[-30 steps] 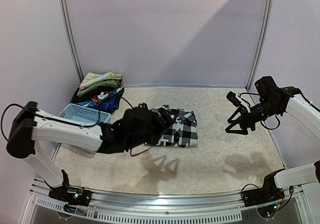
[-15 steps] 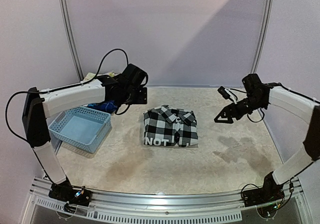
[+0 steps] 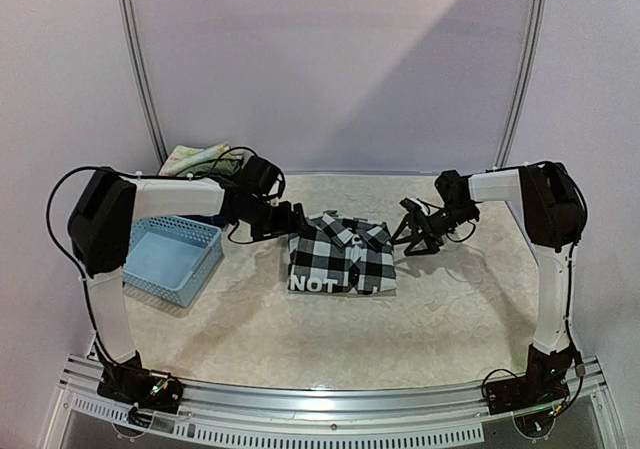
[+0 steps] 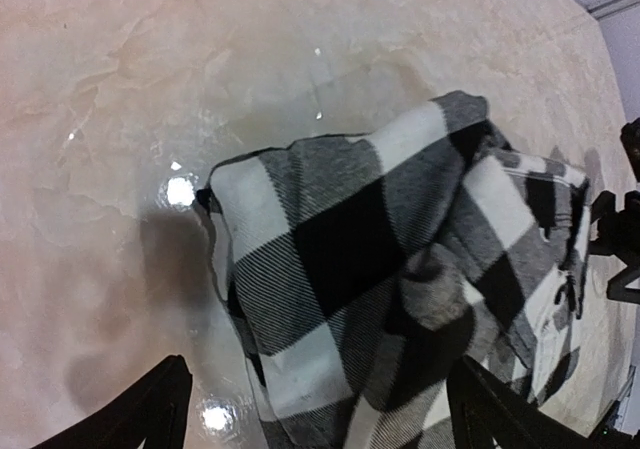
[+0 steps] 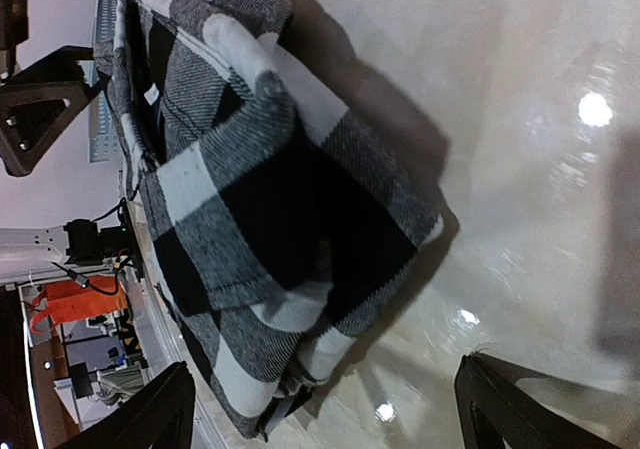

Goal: Fold and stack the mixed laundry pile
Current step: Adjust the square-folded shirt at the center of the board.

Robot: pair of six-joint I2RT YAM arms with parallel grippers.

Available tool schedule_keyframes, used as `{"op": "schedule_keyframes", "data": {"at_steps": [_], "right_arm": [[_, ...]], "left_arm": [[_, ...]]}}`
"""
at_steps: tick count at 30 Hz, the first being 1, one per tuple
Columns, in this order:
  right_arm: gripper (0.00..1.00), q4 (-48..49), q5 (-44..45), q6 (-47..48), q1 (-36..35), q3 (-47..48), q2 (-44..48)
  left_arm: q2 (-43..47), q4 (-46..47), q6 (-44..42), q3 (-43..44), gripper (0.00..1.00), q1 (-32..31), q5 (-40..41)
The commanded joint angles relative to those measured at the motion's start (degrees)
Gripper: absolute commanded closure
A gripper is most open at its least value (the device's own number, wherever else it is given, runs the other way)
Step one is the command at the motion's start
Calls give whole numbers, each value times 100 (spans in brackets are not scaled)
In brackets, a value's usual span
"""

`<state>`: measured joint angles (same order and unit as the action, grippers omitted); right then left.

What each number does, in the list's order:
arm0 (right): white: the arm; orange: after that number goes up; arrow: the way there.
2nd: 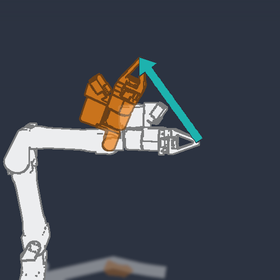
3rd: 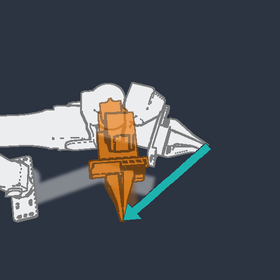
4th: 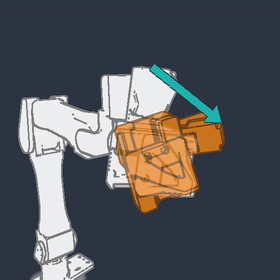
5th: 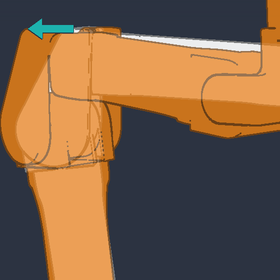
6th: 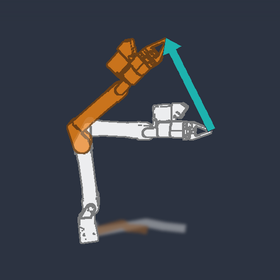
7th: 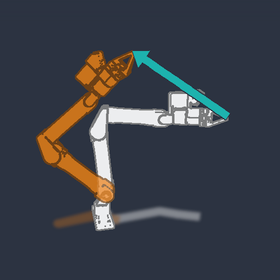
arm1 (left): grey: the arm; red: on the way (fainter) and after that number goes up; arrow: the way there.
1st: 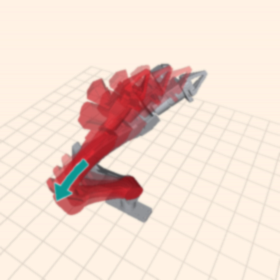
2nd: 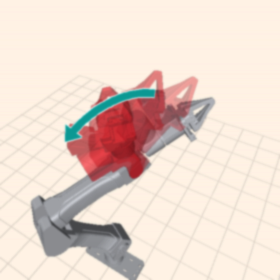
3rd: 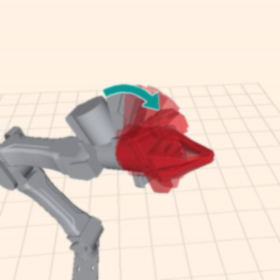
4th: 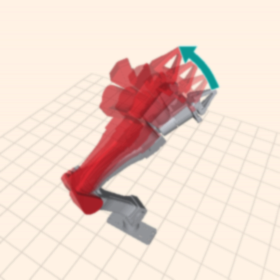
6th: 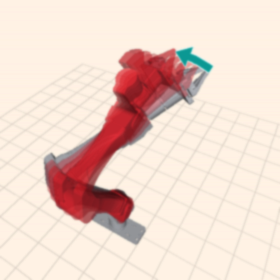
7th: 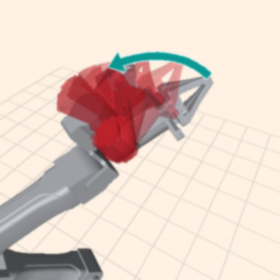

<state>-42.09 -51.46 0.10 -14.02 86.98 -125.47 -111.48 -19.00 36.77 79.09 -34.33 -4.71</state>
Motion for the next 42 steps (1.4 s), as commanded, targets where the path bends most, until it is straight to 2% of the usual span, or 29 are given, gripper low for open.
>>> {"op": "schedule_keyframes", "data": {"at_steps": [1,6,8,11,15,19,22,25,28,30,35,37,39,42], "right_arm": [[11,83,-3,-508,-410,373,-502],[20,541,118,-957,-572,461,-771],[27,590,132,-992,-635,562,-887],[41,737,344,-974,-705,605,-856],[50,605,440,-876,-708,582,-348],[52,795,355,-794,-835,358,784],[50,1056,-163,-745,-1153,458,1413],[48,1151,-405,-830,-1267,628,1499],[45,688,38,-432,-1122,748,1386],[44,630,364,-356,-933,596,1404],[40,352,1809,172,-542,418,1710],[39,367,1968,274,-433,294,1833],[39,424,1874,380,-409,64,1970],[43,544,1314,477,-497,-254,2084]], "left_arm": [[-409,61,136,229,10,189,-515],[-746,46,89,279,10,210,-729],[-900,189,150,271,14,236,-994],[-1127,525,229,256,29,266,-1458],[-1195,604,227,221,54,325,-1644],[-1118,389,-72,222,72,339,-1648],[-1105,225,-244,222,83,347,-1836],[-1072,252,-163,92,90,392,-2015],[-981,589,156,-125,100,496,-2232],[-951,642,288,-121,100,567,-2322],[-908,499,206,79,100,585,-2357],[-932,441,207,156,98,582,-2337],[-954,347,207,229,92,583,-2265],[-875,171,167,251,71,576,-1948]]}}
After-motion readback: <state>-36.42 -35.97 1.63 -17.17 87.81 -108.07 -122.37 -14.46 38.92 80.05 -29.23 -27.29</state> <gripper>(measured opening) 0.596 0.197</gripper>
